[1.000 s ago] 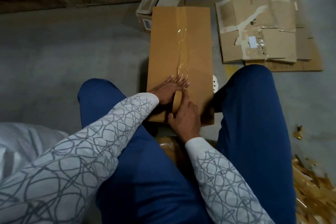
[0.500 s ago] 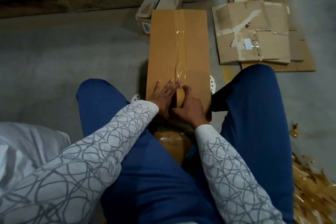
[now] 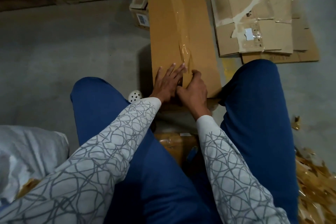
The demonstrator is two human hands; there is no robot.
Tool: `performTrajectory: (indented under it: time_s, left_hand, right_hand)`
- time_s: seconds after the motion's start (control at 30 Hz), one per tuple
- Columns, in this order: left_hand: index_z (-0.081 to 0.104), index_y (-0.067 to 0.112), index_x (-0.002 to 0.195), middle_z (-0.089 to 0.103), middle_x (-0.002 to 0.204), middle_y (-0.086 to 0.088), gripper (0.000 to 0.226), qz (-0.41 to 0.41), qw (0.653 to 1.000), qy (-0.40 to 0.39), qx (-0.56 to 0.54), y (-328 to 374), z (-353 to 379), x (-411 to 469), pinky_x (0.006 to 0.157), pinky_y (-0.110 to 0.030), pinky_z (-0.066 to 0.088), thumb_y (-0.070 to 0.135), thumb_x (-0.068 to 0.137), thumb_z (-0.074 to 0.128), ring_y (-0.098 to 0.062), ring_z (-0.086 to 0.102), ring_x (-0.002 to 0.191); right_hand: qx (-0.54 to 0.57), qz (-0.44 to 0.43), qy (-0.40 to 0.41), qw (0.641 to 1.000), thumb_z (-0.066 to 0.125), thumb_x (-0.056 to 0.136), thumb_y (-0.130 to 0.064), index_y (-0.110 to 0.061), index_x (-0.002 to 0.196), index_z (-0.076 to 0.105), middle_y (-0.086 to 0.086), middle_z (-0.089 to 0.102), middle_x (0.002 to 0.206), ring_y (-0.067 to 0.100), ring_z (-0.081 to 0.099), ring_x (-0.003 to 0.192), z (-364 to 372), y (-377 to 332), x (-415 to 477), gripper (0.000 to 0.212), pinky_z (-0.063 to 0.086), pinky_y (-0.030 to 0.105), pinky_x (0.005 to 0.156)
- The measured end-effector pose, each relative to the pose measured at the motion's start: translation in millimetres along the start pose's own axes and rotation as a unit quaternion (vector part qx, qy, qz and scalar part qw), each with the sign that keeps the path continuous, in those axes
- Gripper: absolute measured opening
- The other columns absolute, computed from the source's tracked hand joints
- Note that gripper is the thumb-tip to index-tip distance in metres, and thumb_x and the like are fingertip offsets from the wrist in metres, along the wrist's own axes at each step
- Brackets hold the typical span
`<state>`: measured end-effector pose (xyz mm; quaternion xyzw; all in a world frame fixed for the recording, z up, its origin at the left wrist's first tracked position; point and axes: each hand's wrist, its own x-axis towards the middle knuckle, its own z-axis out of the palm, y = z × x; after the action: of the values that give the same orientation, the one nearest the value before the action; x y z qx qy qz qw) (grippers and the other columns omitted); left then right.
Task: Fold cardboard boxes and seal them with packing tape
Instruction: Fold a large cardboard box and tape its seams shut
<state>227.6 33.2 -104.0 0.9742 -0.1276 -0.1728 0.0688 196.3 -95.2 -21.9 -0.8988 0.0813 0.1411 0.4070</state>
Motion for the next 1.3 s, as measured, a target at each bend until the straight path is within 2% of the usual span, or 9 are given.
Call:
performTrajectory:
  time_s: [0.07, 0.27, 0.4, 0.5, 0.67, 0.8, 0.93, 1.17, 1.3]
  left_hand:
    - [-0.004, 0.027, 0.163, -0.012, 0.17, 0.009, 0.099, -0.002, 1.0, -0.007, 0.017, 2, 2, 8, 0.12, -0.062, 0.001, 0.044, 0.091, 0.062, -0.022, -0.007, 0.157]
    - [-0.011, 0.025, 0.161, -0.018, 0.169, 0.007, 0.128, 0.014, 0.999, -0.029, 0.037, -6, 3, 7, 0.118, -0.07, 0.007, 0.078, 0.072, 0.064, -0.028, -0.007, 0.157]
    - [-0.005, 0.038, 0.16, -0.015, 0.17, 0.006, 0.123, 0.051, 0.998, -0.016, 0.045, -11, 5, 3, 0.114, -0.074, 0.009, 0.075, 0.069, 0.07, -0.033, -0.003, 0.156]
    - [0.0, 0.032, 0.162, -0.005, 0.171, 0.002, 0.125, 0.094, 0.993, 0.012, 0.076, -14, 7, 1, 0.115, -0.072, 0.001, 0.072, 0.069, 0.073, -0.028, -0.001, 0.157]
    - [0.015, 0.014, 0.162, 0.014, 0.17, -0.009, 0.126, 0.169, 0.979, 0.078, 0.088, -21, 11, -1, 0.126, -0.053, 0.004, 0.069, 0.065, 0.075, -0.027, 0.004, 0.157]
    - [0.015, 0.009, 0.161, 0.013, 0.169, -0.012, 0.127, 0.197, 0.975, 0.085, 0.061, -20, 15, -1, 0.128, -0.041, 0.003, 0.065, 0.068, 0.08, -0.026, 0.005, 0.157]
    - [0.019, 0.016, 0.162, 0.015, 0.169, -0.012, 0.111, 0.229, 0.971, 0.056, 0.039, -22, 18, -1, 0.128, -0.037, 0.002, 0.06, 0.078, 0.077, -0.026, 0.01, 0.157]
    - [-0.001, 0.031, 0.163, -0.007, 0.171, 0.002, 0.104, 0.167, 0.982, -0.003, 0.085, -17, 18, -1, 0.126, -0.049, 0.0, 0.061, 0.086, 0.063, -0.018, -0.007, 0.157]
    - [-0.009, 0.022, 0.162, -0.014, 0.17, -0.003, 0.107, 0.139, 0.985, 0.011, 0.099, -8, 19, -9, 0.126, -0.052, 0.002, 0.051, 0.088, 0.063, -0.023, -0.013, 0.156]
  right_hand:
    - [-0.035, 0.027, -0.024, 0.999, 0.068, 0.088, -0.029, -0.006, 0.143, 0.041, 0.021, 0.061, 0.126, 0.037, 0.06, 0.114, -2, 4, 1, 0.065, 0.039, 0.029, 0.082]
    - [-0.156, 0.063, -0.09, 0.982, 0.061, 0.086, -0.041, -0.007, 0.113, 0.063, 0.018, 0.068, 0.111, 0.037, 0.065, 0.1, 2, 7, -3, 0.044, 0.057, 0.045, 0.087]
    - [-0.164, 0.076, -0.111, 0.977, 0.061, 0.089, -0.04, -0.009, 0.129, 0.059, 0.019, 0.064, 0.124, 0.037, 0.06, 0.114, -3, 8, -2, 0.05, 0.047, 0.035, 0.089]
    - [-0.157, 0.083, -0.124, 0.976, 0.06, 0.091, -0.04, -0.012, 0.138, 0.051, 0.021, 0.05, 0.134, 0.039, 0.051, 0.121, -6, 8, -6, 0.055, 0.042, 0.038, 0.092]
    - [-0.129, 0.076, -0.141, 0.979, 0.059, 0.092, -0.034, -0.01, 0.126, 0.061, 0.017, 0.06, 0.122, 0.029, 0.051, 0.098, -9, 10, -6, 0.041, 0.031, 0.03, 0.08]
    - [-0.137, 0.086, -0.143, 0.976, 0.059, 0.087, -0.036, -0.009, 0.118, 0.065, 0.019, 0.064, 0.118, 0.033, 0.06, 0.102, 0, 14, -9, 0.042, 0.041, 0.032, 0.078]
    - [-0.193, 0.08, -0.154, 0.966, 0.053, 0.092, -0.047, -0.006, 0.135, 0.051, 0.022, 0.051, 0.132, 0.039, 0.053, 0.119, 12, 14, -15, 0.059, 0.046, 0.042, 0.097]
    - [-0.228, 0.043, -0.091, 0.968, 0.059, 0.092, -0.046, -0.007, 0.139, 0.048, 0.016, 0.026, 0.147, 0.042, 0.047, 0.124, 15, 13, -15, 0.062, 0.042, 0.044, 0.101]
    - [-0.215, -0.028, -0.068, 0.974, 0.062, 0.091, -0.036, -0.008, 0.14, 0.043, 0.015, 0.037, 0.138, 0.041, 0.053, 0.115, 16, 25, -31, 0.06, 0.048, 0.046, 0.085]
